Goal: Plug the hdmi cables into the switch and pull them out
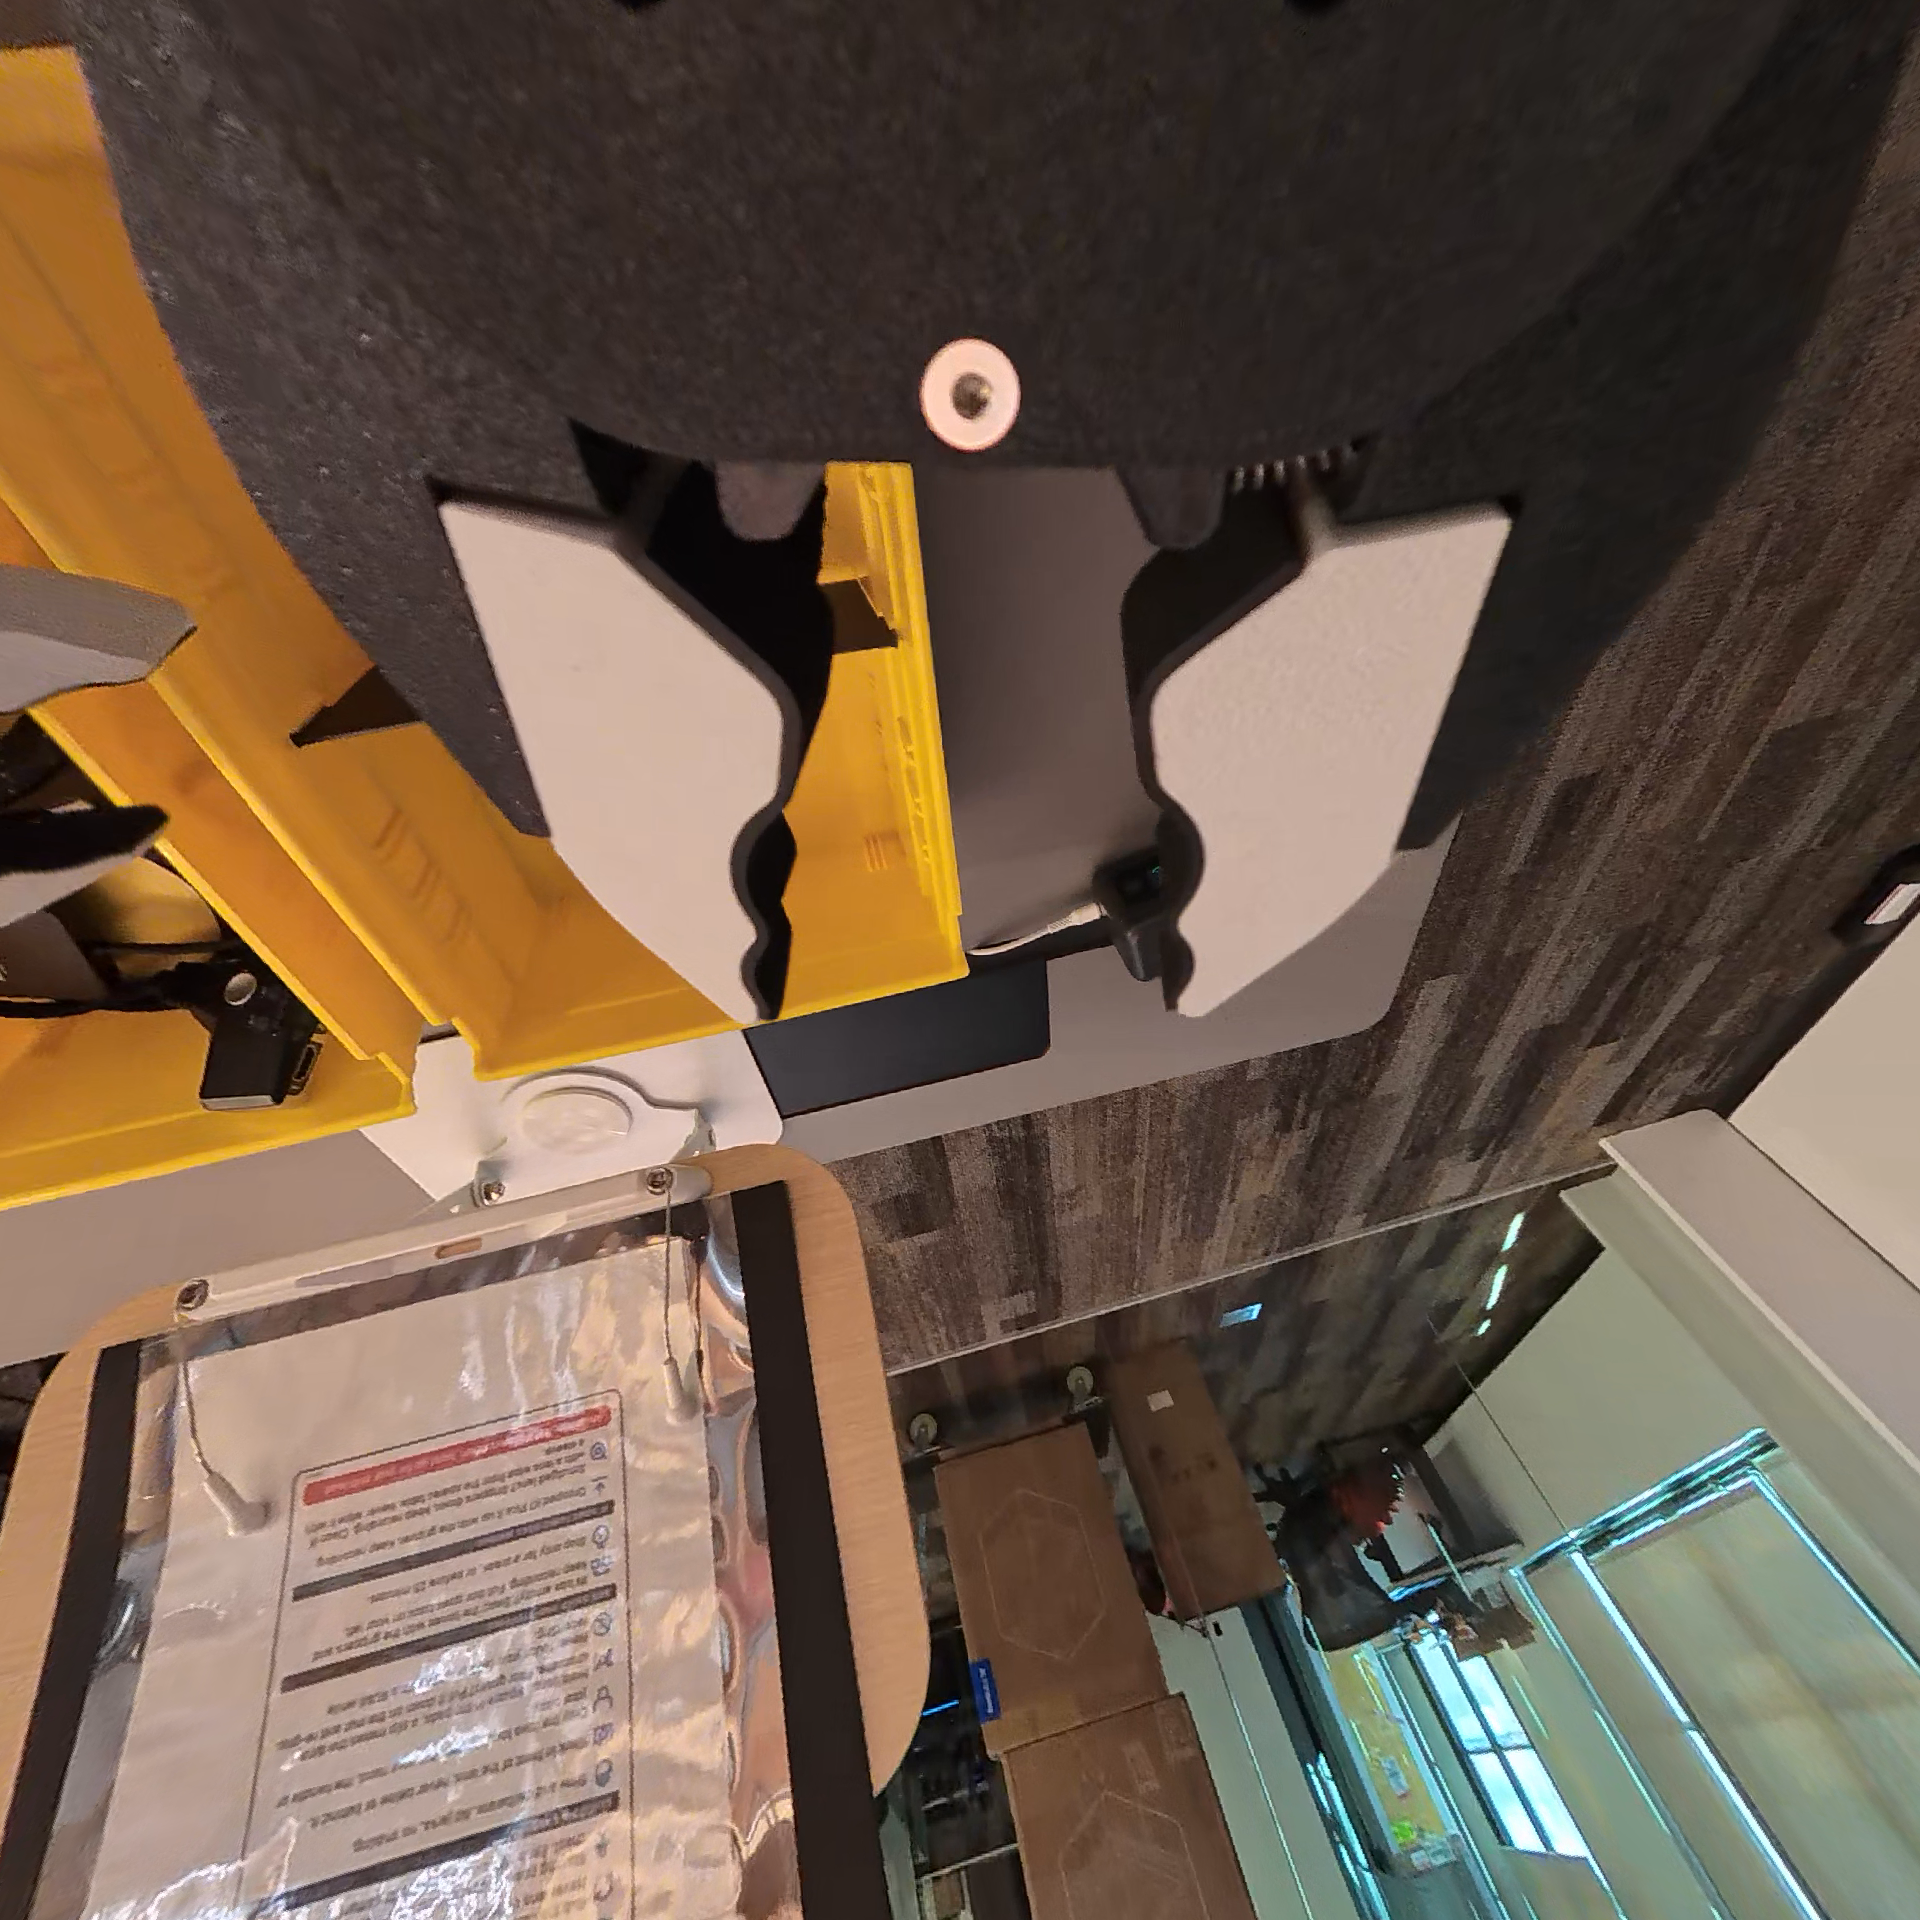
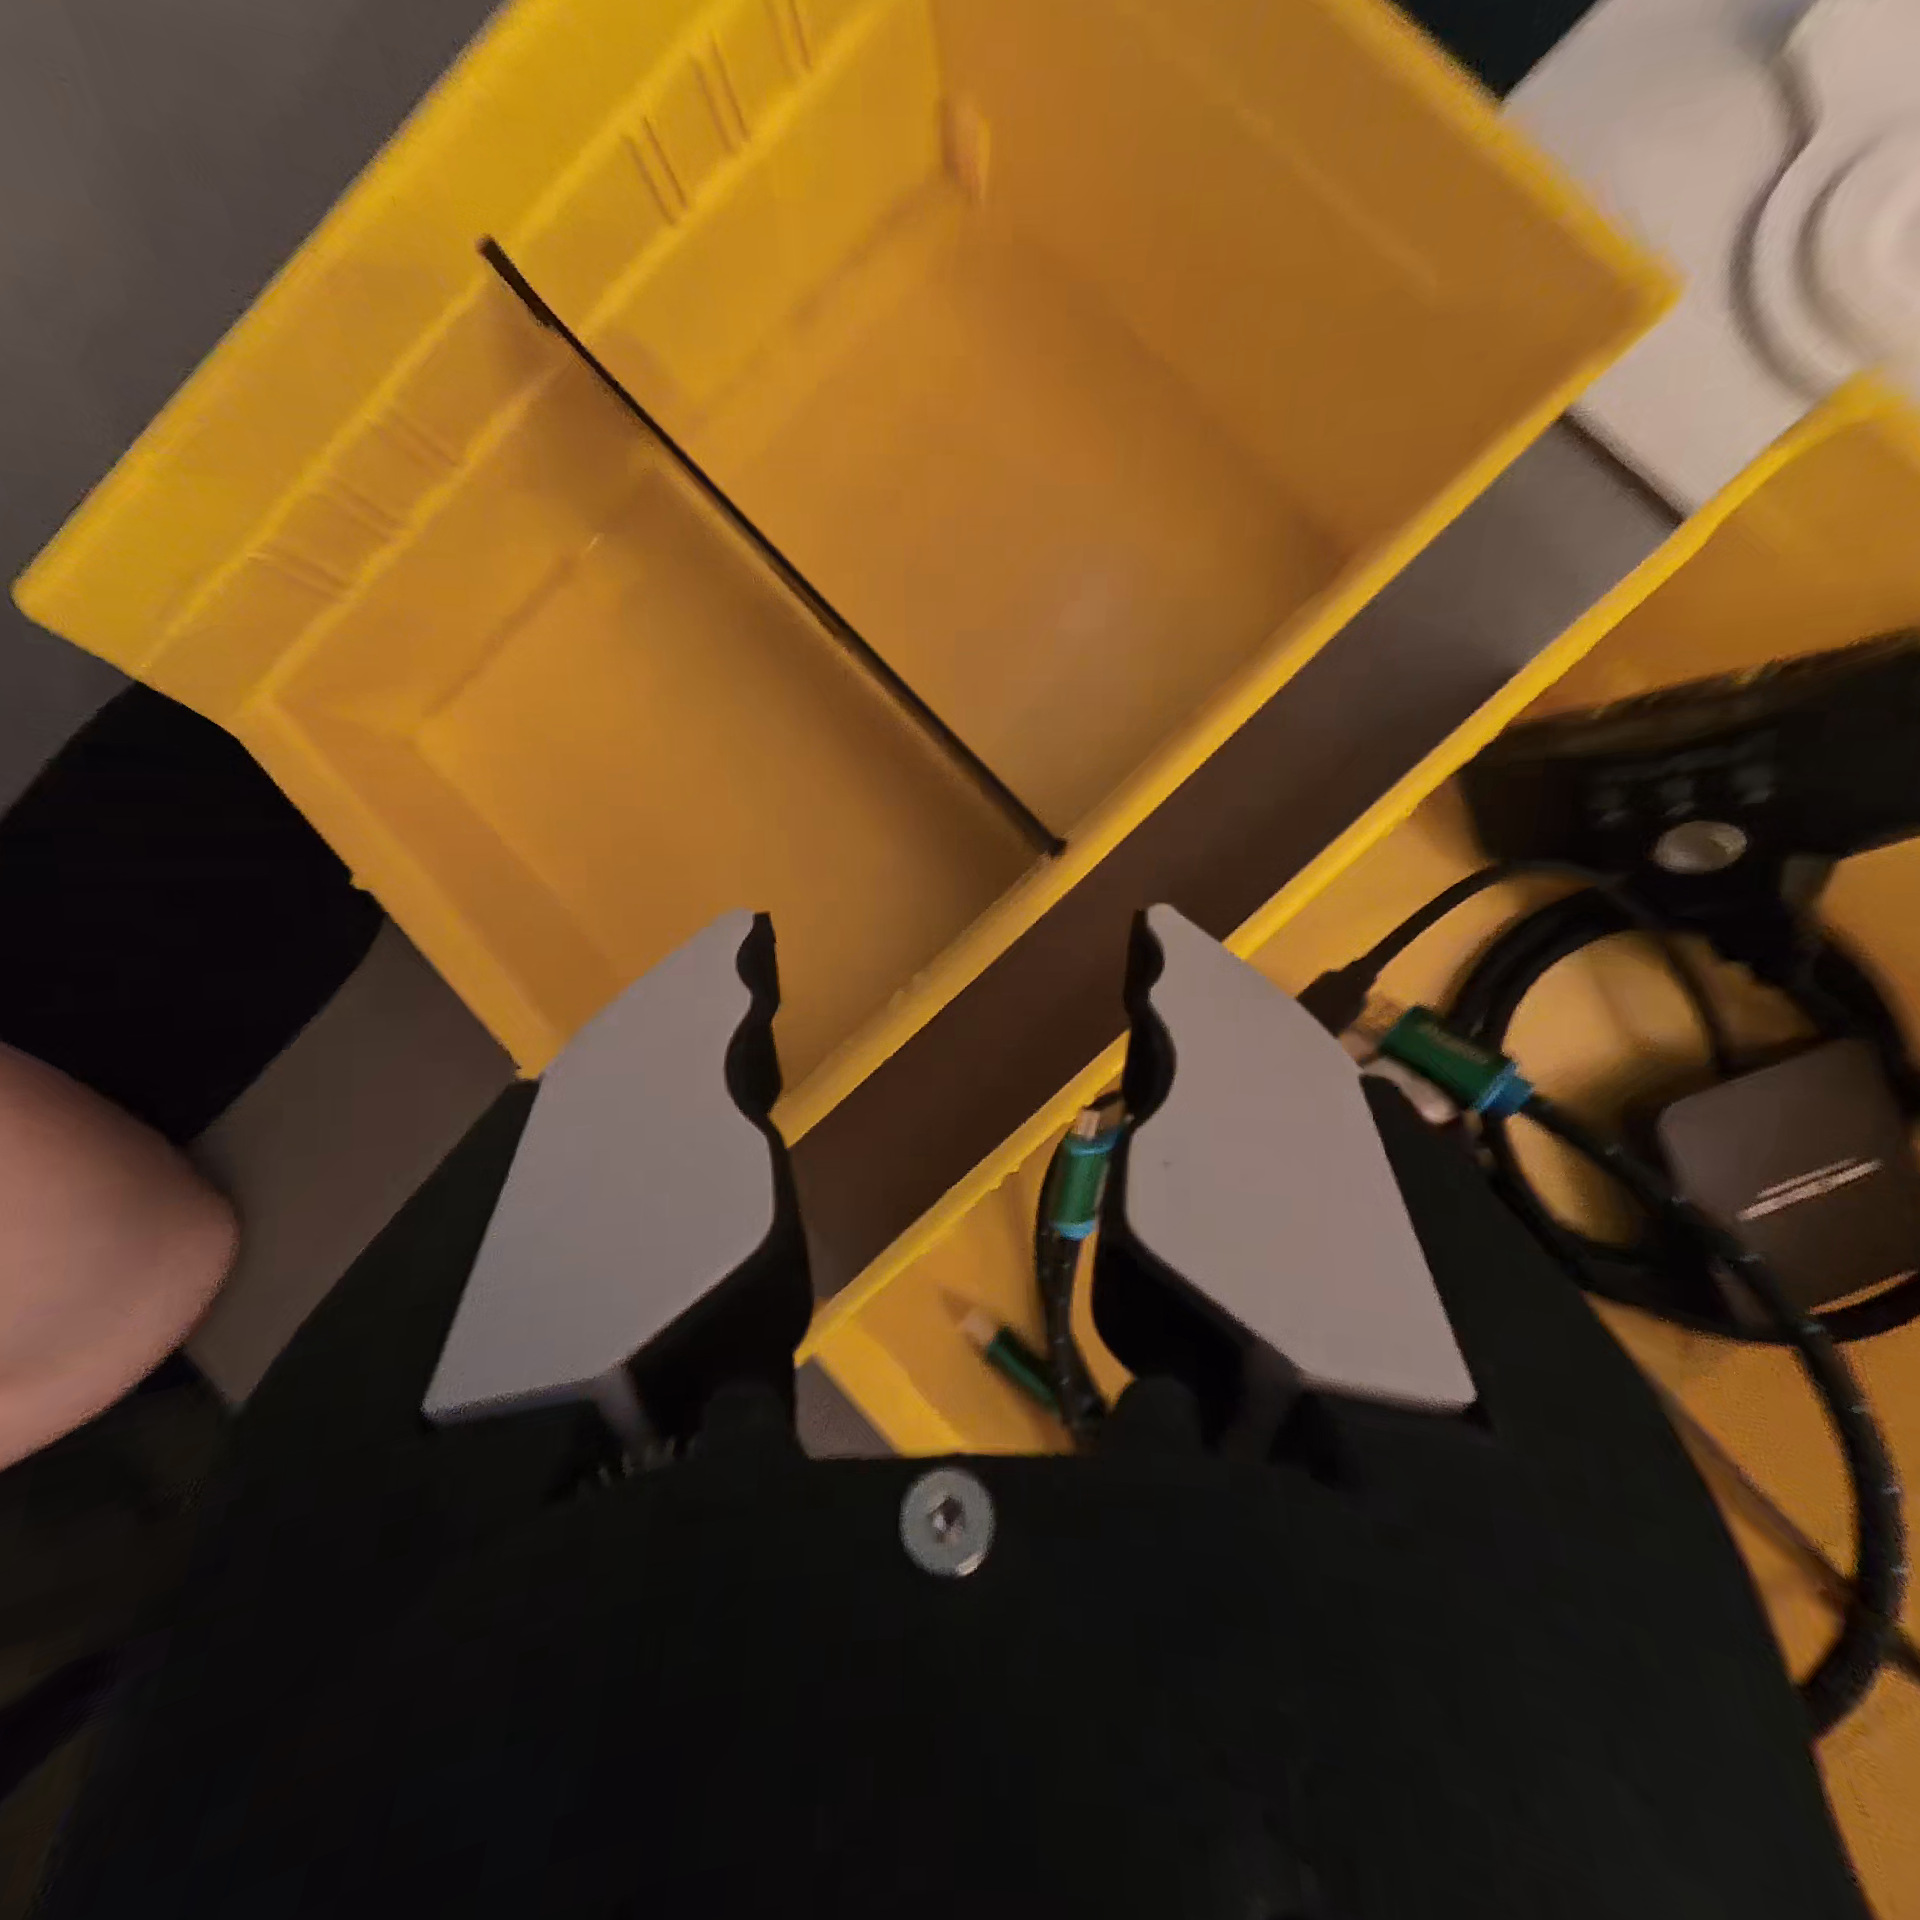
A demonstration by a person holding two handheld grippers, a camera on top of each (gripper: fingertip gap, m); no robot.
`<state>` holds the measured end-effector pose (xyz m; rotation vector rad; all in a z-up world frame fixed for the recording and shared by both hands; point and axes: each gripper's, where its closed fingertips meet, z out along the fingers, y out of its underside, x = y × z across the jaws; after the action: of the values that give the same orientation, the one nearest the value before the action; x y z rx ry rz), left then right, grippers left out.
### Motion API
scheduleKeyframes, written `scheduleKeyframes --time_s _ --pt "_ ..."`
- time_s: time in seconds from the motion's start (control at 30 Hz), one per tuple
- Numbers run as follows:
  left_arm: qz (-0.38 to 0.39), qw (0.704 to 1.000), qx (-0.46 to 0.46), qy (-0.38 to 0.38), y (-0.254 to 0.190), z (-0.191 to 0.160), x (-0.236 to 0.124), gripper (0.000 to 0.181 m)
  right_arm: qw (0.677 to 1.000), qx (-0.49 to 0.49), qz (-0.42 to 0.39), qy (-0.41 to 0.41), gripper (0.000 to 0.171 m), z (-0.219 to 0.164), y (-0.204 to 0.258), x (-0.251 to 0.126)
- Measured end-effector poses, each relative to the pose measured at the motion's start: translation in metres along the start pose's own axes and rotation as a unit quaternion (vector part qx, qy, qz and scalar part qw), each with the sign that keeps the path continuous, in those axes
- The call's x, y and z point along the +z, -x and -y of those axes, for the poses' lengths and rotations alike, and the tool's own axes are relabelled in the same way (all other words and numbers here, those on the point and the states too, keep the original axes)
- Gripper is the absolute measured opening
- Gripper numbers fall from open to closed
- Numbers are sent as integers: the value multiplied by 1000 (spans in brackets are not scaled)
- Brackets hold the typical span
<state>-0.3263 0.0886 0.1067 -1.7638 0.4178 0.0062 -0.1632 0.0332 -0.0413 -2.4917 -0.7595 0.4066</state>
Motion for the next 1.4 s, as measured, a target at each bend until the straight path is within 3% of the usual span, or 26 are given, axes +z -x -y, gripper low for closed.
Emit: scheduleKeyframes --time_s 0.1,0.33,0.77,0.93,1.07,1.17,1.4 --pt "-13 1000 -1 -4 -4 2 -2 66 997 53 10 61 64 -13 2 8" --pt "-48 999 2 -24 -17 11 -15 64 982 144 18 121 56 -16 7 28" --pt "-80 996 13 -29 -27 12 -25 62 973 155 -84 149 44 -3 -1 61" --pt "-90 995 2 -41 -27 16 -30 61 969 171 -87 158 43 -3 -3 66" --pt "-89 995 5 -41 -27 17 -32 61 952 209 -64 215 42 -27 10 76" --pt "-92 995 4 -48 -28 20 -35 60 957 201 -82 194 14 -20 2 80" --pt "-88 995 -5 -57 -26 24 -39 60 950 251 -44 178 6 -12 2 88"
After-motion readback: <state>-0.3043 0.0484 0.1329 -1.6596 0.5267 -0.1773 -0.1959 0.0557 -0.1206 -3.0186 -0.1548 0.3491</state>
